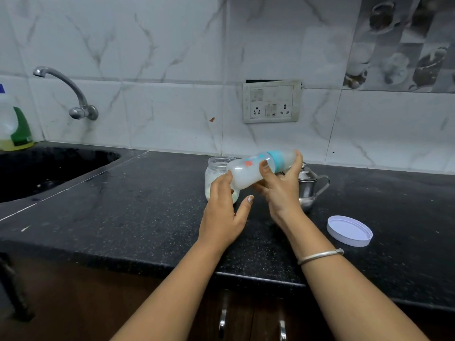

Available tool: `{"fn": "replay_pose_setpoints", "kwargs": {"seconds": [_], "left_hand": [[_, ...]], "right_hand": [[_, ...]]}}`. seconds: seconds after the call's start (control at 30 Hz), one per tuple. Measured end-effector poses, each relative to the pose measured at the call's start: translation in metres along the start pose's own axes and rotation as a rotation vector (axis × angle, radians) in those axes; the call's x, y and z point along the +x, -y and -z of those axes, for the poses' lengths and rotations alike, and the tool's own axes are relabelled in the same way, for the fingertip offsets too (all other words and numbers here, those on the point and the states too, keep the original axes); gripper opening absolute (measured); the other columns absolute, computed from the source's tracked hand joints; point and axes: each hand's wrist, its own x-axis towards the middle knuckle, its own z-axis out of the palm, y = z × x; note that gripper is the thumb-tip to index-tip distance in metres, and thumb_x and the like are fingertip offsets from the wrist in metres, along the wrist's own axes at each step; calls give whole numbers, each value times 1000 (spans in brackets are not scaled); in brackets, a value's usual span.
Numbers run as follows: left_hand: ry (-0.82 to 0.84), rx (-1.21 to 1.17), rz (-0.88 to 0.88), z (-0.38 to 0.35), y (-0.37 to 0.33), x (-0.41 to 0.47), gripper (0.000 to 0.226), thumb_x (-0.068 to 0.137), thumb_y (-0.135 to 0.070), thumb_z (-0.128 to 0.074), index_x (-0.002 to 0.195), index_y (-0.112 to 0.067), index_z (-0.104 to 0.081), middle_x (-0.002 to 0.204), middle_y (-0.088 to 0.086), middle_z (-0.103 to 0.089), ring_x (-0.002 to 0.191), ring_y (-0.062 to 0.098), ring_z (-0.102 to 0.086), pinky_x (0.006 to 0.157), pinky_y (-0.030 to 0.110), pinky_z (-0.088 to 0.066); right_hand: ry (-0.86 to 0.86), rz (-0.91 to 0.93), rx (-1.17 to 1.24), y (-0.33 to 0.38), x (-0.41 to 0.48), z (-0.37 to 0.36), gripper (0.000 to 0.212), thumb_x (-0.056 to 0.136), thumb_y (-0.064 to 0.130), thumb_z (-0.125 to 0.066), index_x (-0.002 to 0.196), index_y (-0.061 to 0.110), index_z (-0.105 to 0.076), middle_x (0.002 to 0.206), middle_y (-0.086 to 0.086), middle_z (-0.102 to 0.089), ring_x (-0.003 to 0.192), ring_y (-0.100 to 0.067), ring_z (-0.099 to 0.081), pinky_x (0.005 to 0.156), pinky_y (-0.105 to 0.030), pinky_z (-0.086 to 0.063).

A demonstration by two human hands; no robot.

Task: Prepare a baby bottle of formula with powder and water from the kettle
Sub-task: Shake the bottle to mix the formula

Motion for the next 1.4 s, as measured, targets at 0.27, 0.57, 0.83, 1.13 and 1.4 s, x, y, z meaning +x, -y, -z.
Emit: {"fn": "replay_pose_setpoints", "kwargs": {"seconds": [0.27,0.57,0.83,1.13,1.4], "left_hand": [[86,162,134,0,3,4,43,86,-38,-58,116,-9,-47,114,5,-46,97,25,-56,78,46,-52],[-4,68,44,1,-1,1,53,82,-44,-52,123,-12,-42,117,1,-41,95,24,-55,69,46,-54],[12,48,-69,4,-3,-1,69,79,-50,-42,141,-47,-11,135,0,-29,103,15,-49,79,44,-54],[56,49,35,0,0,0,64,83,-39,-55,139,-17,-31,130,2,-42,111,21,-51,81,45,-53],[119,143,143,-1,3,3,45,83,-36,-60,120,-15,-45,110,2,-55,94,23,-59,75,45,-53]], "right_hand": [[91,324,-332,0,-9,-6,94,70,-2,-65,136,43,-16,136,-16,-45,114,-22,-58,100,-41,-47],[27,6,-1,-3,0,-1,78,85,2,-63,135,38,-17,134,-17,-46,115,-33,-56,84,-51,-54],[-30,-234,222,-5,3,0,48,88,20,-62,128,16,-35,130,-20,-52,96,-30,-65,65,-39,-58],[-21,10,-11,-5,2,2,71,83,7,-68,132,32,-23,126,-11,-51,107,-27,-60,83,-47,-56],[62,326,-298,-1,-5,-2,95,75,-13,-65,136,42,-16,135,-14,-42,112,-20,-58,97,-34,-49]]}}
